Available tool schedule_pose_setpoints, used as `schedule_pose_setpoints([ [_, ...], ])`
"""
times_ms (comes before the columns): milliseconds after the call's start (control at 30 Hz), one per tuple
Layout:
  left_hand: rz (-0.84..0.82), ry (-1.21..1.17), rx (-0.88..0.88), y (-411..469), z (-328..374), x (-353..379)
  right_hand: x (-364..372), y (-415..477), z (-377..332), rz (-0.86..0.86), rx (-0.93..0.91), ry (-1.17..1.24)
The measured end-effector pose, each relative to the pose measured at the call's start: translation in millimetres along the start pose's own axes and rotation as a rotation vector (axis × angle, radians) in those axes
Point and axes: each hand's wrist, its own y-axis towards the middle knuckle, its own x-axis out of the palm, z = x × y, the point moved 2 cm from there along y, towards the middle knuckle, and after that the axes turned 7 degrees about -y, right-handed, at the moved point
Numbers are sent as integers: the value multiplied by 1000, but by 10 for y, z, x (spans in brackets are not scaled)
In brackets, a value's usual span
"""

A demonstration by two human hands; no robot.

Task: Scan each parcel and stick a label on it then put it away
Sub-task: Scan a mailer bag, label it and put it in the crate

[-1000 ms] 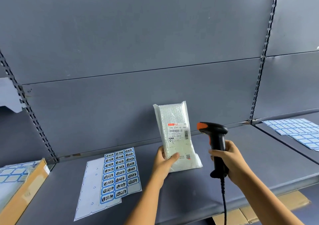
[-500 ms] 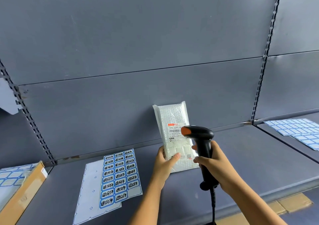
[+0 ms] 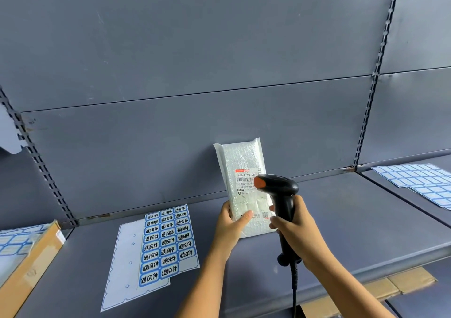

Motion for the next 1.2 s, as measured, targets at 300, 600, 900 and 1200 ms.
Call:
schedule_pose_setpoints([
  [300, -31, 16, 8, 35, -55, -46, 45, -15, -36, 13, -45, 4],
  [600, -37, 48, 31, 54, -78, -48, 77, -21, -95, 13, -77, -9],
  [900, -27, 72, 32, 69, -91, -68, 88, -8, -71, -2, -64, -22],
  [1200, -43, 33, 5, 41, -52, -55, -60, 194, 117, 86, 40, 134],
])
